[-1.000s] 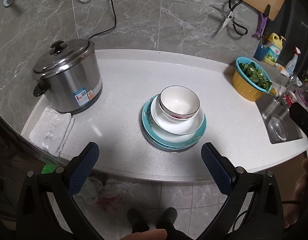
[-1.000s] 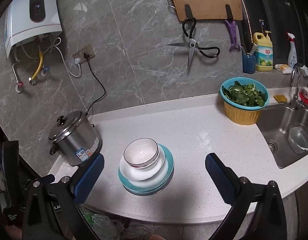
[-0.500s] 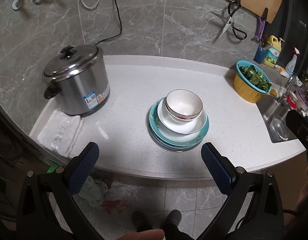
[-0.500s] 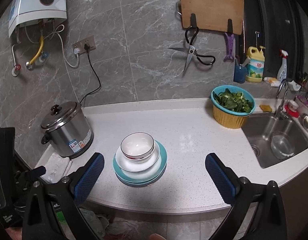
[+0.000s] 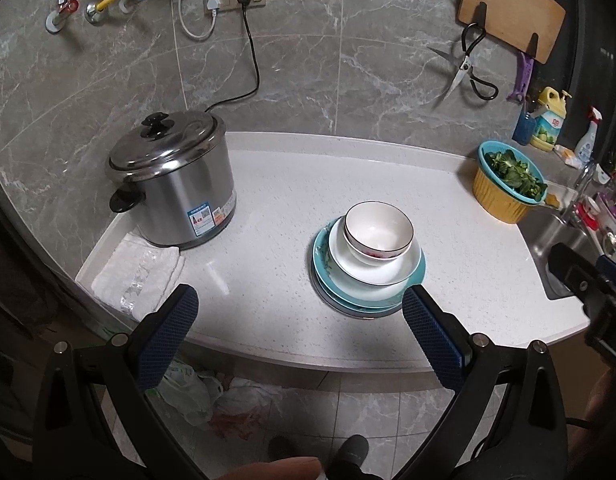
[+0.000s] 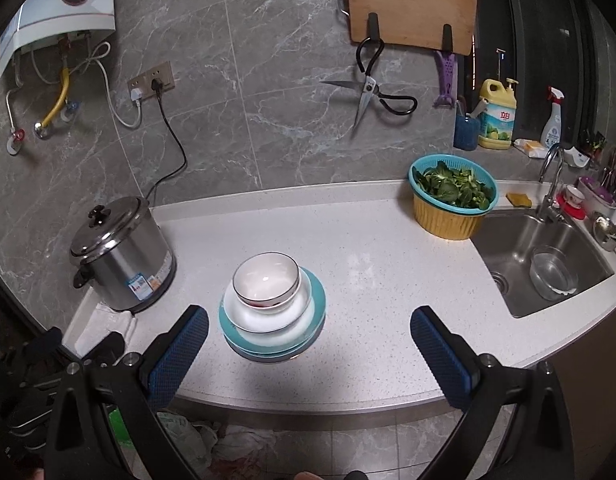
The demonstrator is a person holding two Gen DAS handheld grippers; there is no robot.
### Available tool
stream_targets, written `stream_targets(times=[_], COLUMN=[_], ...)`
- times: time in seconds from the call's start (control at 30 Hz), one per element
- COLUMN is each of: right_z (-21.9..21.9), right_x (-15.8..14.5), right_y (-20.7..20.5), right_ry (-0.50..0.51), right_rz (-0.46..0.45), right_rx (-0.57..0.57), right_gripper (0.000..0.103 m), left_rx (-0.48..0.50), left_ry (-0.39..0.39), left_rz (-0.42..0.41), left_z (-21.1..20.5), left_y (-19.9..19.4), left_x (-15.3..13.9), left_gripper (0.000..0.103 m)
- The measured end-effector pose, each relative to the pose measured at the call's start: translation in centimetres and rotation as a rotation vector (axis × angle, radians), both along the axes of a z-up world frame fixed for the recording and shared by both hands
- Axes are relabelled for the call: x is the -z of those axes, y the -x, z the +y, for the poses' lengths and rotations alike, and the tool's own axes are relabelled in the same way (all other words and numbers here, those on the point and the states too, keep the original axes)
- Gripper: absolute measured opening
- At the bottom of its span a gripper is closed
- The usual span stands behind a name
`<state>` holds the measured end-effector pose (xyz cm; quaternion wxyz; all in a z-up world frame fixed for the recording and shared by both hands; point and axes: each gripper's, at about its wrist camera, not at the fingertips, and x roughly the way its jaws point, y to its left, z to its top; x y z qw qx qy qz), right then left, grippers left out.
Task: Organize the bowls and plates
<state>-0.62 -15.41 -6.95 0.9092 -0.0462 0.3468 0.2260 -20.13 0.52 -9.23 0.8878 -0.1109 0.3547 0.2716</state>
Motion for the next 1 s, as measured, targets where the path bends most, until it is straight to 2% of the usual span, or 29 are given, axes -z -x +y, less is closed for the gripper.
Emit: stream_targets(times=[0.37,1.0], right_z=[0.6,1.0], right_x=[0.7,0.8], right_y=[-0.6,-0.9], right_ry=[0.027,0.052], right_rz=[0.044,0.030], right_rx=[0.006,-0.001], right_gripper=[0.103,0.103], left_rx=[0.005,0.011], left_ry=[-0.011,-0.006], left_rz=[-0.002,0.020], left_z=[0.0,0.1], left_y=[-0.5,-1.6], left_x=[-0.3,0.3], left_gripper=[0.103,0.103])
